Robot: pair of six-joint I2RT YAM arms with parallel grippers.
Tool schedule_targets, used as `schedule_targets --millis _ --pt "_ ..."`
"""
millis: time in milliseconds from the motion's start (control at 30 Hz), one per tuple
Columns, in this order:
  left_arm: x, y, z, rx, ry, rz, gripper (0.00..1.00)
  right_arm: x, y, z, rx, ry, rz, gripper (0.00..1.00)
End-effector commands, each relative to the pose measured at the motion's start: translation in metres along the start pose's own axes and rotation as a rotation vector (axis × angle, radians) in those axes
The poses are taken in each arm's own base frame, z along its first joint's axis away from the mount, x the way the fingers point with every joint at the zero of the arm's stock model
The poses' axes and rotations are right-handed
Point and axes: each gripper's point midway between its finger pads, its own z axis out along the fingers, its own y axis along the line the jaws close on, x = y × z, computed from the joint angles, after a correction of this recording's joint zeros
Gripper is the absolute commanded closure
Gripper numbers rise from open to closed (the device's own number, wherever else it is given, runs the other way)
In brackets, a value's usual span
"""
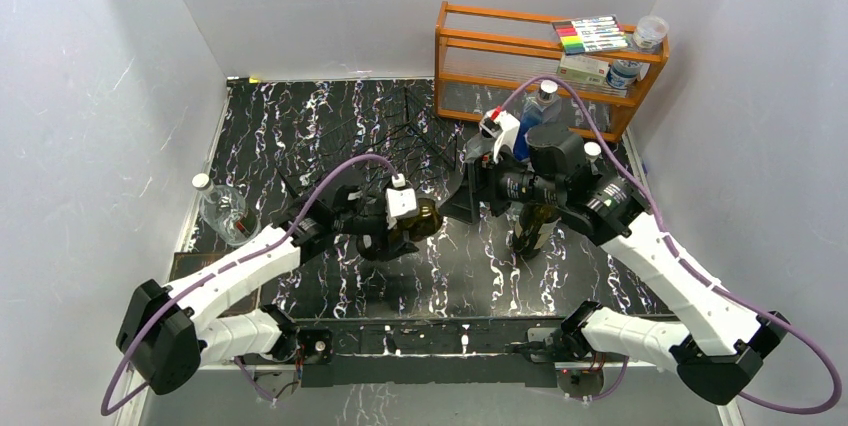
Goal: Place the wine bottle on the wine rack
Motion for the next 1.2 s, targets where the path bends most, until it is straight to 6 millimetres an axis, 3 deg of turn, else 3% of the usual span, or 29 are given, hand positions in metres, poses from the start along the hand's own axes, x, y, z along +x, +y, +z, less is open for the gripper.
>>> schedule_targets --millis 0,233,467,700,800,900,1067,1167 --pt "-0.064 0.036 -0.024 -0.127 -0.049 0.417 1.0 -0.02 0.016 -0.018 -0.031 -0.02 -0.155 0.1" --pt "-0.088 0.062 -0.033 -0.204 0.017 0.758 1.0 -0.032 0.003 -0.014 0.052 0.032 -0.234 0.08" --pt "-0.096 0.08 -0.041 -0.257 0.095 0.978 1.0 -0.016 -0.007 0.005 0.052 0.182 -0.222 0.12" --pt "-0.098 0.08 -0.039 -0.251 0.099 1.03 1.0 0.019 0.002 0.025 -0.095 0.309 -0.169 0.17" --pt "-0.109 0.088 -0.037 -0.267 0.097 1.052 1.0 0.046 -0.01 0.044 -0.066 0.44 -0.147 0.25" --pt "-0.111 0.089 -0.035 -0.266 0.09 1.057 1.0 0.057 -0.018 0.054 -0.027 0.455 -0.15 0.26" --pt "-0.111 0.088 -0.035 -0.265 0.085 1.052 1.0 0.059 -0.025 0.063 0.02 0.452 -0.152 0.31" --pt "-0.116 0.089 -0.036 -0.28 0.068 0.975 1.0 0.058 -0.03 0.066 0.046 0.431 -0.154 0.41"
